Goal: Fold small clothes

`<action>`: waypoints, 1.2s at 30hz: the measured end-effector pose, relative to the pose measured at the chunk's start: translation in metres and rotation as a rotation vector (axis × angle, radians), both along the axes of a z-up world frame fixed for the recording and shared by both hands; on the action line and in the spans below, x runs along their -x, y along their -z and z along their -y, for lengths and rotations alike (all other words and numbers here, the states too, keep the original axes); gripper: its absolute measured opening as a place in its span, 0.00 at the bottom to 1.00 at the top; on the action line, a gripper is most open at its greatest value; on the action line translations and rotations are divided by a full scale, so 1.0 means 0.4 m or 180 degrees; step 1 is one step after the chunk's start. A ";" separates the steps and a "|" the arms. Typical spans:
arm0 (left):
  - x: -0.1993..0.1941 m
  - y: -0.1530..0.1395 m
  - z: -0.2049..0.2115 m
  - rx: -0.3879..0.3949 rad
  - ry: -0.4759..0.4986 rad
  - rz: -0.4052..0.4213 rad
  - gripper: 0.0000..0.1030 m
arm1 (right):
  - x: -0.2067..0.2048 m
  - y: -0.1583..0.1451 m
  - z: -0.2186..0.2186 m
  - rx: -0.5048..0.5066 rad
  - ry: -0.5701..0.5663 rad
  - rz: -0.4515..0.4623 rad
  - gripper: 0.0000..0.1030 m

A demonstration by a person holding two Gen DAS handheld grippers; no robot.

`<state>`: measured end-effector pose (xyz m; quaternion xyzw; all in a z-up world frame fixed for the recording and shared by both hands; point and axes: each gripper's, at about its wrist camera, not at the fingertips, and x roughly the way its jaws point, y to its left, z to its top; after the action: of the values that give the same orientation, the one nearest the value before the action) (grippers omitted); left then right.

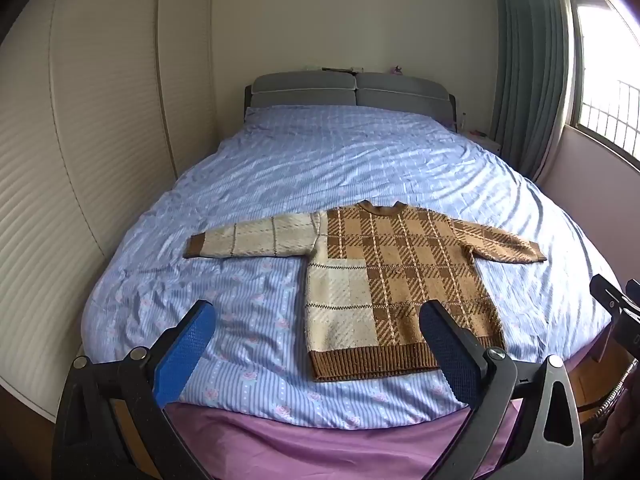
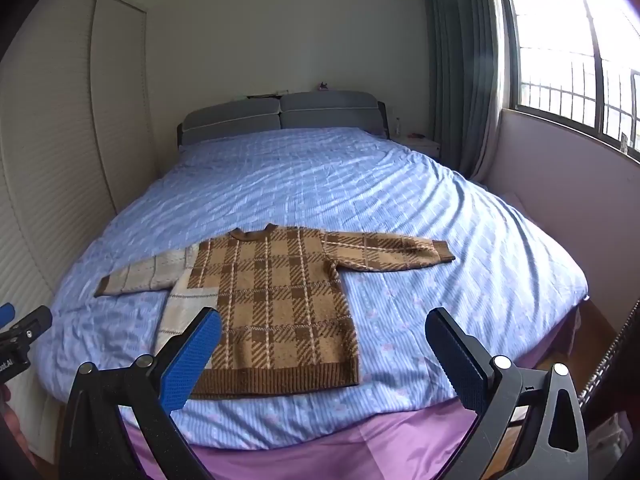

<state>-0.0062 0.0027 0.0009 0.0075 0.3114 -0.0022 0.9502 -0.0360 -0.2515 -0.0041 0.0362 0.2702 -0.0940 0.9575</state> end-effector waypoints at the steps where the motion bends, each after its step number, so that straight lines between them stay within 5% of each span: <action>1: 0.001 0.000 0.000 -0.0002 0.0000 0.0004 1.00 | 0.001 0.001 0.001 -0.0008 -0.0001 0.0002 1.00; 36: -0.004 0.011 -0.007 0.0034 0.0010 -0.0029 1.00 | 0.004 0.000 0.012 -0.0027 0.0051 0.0017 1.00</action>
<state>-0.0047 0.0056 -0.0034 0.0029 0.3157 -0.0053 0.9488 -0.0376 -0.2565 -0.0042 0.0427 0.2677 -0.1004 0.9573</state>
